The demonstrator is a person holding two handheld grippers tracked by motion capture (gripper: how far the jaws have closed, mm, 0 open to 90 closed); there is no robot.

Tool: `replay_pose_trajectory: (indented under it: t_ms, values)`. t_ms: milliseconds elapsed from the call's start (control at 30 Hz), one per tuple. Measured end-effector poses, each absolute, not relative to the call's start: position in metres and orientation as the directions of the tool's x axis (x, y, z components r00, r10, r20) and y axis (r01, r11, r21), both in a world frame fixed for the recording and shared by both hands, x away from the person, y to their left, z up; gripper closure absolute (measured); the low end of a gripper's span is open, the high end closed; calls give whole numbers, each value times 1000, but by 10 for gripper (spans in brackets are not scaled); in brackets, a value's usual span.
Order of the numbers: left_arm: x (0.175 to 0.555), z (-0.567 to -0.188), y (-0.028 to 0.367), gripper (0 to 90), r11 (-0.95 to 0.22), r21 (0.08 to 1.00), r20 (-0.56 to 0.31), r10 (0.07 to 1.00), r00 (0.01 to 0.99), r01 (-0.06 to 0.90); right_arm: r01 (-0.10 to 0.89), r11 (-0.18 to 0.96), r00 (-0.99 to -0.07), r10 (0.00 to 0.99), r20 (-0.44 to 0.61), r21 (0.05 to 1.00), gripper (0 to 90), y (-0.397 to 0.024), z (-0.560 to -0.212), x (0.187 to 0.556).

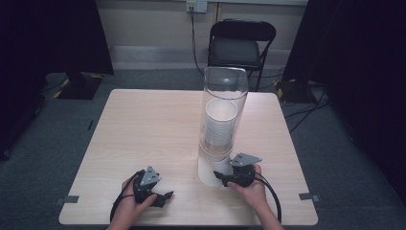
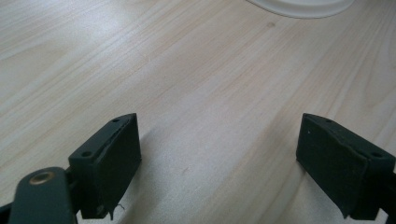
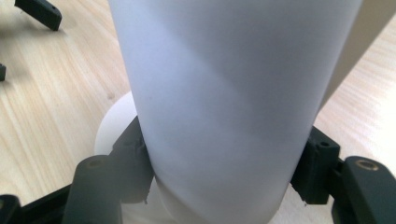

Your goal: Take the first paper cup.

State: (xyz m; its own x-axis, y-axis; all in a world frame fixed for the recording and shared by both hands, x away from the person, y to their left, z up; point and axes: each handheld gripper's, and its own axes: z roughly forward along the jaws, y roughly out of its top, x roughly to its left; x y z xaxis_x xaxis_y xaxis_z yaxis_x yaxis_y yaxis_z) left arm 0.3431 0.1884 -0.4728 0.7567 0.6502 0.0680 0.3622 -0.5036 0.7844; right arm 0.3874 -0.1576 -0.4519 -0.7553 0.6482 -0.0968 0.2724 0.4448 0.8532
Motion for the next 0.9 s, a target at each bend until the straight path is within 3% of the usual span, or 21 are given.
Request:
replay_pose_trajectory:
  t_ms: [467, 900]
  values:
    - [343, -473, 188, 134, -502, 785, 67, 651, 756, 363, 269, 461, -754, 647, -113, 845, 343, -161, -452, 386]
    - [343, -473, 188, 133, -503, 784, 68, 650, 757, 362, 252, 556, -739, 639, -214, 792, 339, -175, -446, 379]
